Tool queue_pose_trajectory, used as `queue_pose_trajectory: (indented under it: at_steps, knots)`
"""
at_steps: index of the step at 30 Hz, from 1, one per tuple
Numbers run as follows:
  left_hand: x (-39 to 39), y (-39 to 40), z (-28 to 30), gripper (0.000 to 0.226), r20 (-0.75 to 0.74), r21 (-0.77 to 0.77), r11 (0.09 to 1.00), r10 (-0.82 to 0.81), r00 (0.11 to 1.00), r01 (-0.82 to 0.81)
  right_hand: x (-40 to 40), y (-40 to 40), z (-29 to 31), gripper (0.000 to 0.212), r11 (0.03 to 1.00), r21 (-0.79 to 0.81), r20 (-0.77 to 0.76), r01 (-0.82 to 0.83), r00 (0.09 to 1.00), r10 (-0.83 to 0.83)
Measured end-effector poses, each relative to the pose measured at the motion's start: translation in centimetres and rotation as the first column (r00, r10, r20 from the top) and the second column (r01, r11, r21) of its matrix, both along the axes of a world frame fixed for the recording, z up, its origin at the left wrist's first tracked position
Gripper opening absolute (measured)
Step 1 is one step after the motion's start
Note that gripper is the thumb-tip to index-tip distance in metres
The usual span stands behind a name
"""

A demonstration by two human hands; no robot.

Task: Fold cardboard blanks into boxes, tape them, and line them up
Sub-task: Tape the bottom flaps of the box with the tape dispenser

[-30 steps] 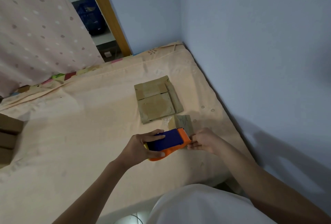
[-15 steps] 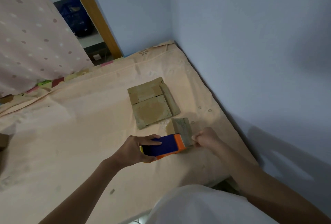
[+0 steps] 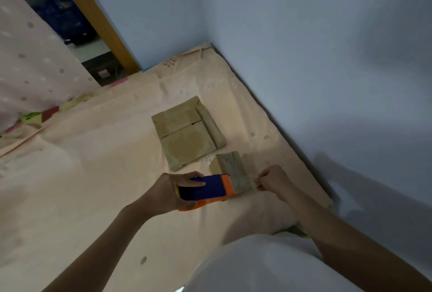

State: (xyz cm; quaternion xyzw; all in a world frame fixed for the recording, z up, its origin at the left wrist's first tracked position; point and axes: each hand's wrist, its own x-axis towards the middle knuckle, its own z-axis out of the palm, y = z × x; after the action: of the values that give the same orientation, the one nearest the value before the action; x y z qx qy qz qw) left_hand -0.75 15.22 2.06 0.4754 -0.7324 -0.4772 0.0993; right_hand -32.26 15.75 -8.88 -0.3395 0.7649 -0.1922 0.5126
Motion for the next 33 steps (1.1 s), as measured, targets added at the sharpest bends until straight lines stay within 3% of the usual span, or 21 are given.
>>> queue_pose_trajectory:
  at_steps: [10, 21, 33]
  knots:
    - [-1.8, -1.3, 1.2, 0.052, 0.198, -0.135, 0.977, -0.139, 0.97, 0.167, -0.6, -0.6, -1.2, 0.015, 0.996, 0.015, -0.04, -0.093, 0.995, 0.094]
    - [-3.7, -1.4, 1.9, 0.051, 0.27, -0.141, 0.962, -0.188, 0.944, 0.232, -0.8, -0.5, -2.0, 0.015, 0.99, 0.001, -0.068, -0.142, 0.987, 0.142]
    - [-4.0, -0.3, 1.9, 0.053, 0.252, -0.16, 0.949, -0.226, 0.941, 0.271, -0.9, -0.4, -2.1, 0.016, 0.975, 0.018, -0.113, -0.221, 0.968, 0.222]
